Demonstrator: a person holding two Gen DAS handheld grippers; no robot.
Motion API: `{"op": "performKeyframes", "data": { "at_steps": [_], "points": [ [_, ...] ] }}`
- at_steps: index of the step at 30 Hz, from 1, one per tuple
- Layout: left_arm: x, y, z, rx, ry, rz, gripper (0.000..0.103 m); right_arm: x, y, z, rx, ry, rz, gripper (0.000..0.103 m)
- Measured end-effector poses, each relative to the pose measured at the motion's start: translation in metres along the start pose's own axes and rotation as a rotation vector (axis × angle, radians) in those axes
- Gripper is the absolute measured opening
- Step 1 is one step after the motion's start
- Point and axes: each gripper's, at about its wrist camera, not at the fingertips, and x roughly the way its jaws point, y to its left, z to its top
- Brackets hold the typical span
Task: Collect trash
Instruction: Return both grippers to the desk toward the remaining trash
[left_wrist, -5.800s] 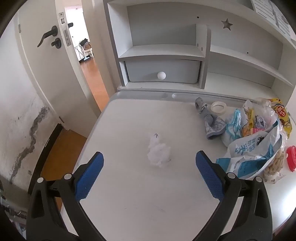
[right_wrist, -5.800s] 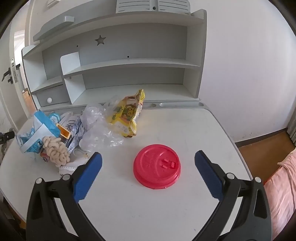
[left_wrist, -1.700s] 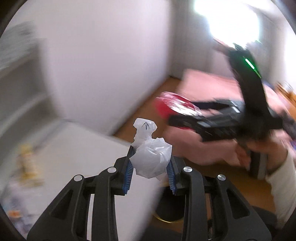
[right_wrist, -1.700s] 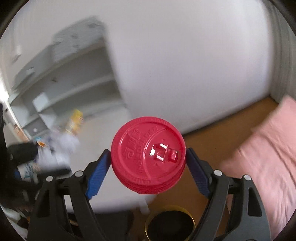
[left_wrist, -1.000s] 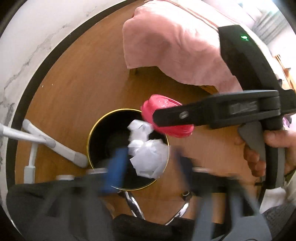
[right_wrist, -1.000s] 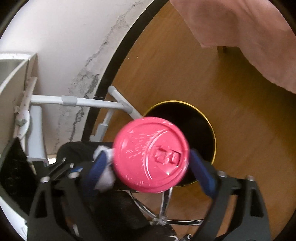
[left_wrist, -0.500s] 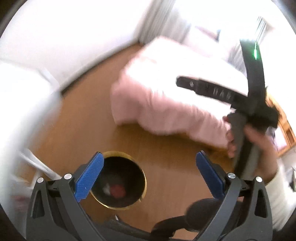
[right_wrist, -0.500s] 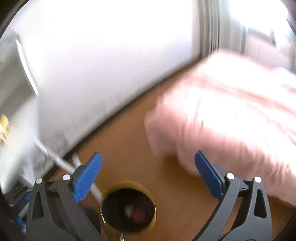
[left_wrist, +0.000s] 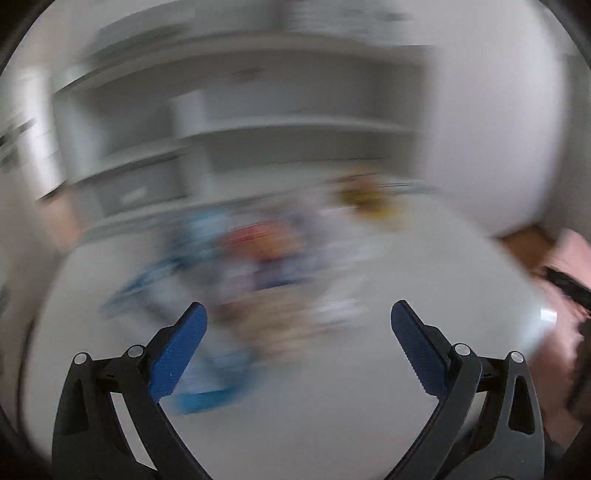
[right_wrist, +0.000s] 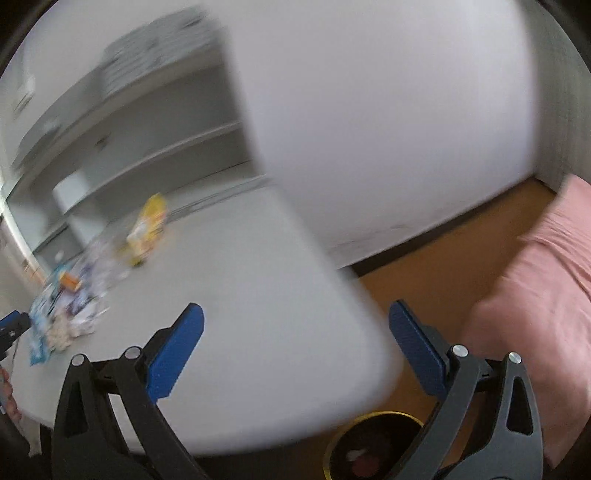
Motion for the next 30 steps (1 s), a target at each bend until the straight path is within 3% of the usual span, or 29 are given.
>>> {"op": "performKeyframes", "data": {
  "at_steps": [2, 4, 8, 11, 19, 30],
  "points": [
    [0.003, 0.037, -0.003, -0.081, 0.033, 0.058, 0.097, 0.021, 0.032, 0.009, -0.034, 0.023, 0.063, 0.097],
    [0.008, 0.066, -0.003, -0.151, 0.052, 0.070, 0.097, 0.034, 0.061, 0.014, -0.058, 0.042, 0.125, 0.097],
    [0.021, 0.072, 0.007, -0.171, 0.073, 0.099, 0.097, 0.047, 0.101, 0.013, -0.092, 0.077, 0.196, 0.097],
    [0.042, 0.077, 0.014, -0.143, 0.115, 0.162, 0.097, 0.053, 0.115, 0.013, -0.117, 0.100, 0.206, 0.097],
    [0.057, 0.100, 0.007, -0.137, 0.156, 0.198, 0.097, 0.066, 0.127, 0.017, -0.143, 0.140, 0.186, 0.097],
    [0.065, 0.127, -0.008, -0.183, 0.212, 0.159, 0.097, 0.089, 0.150, 0.021, -0.170, 0.173, 0.224, 0.097]
  ]
}}
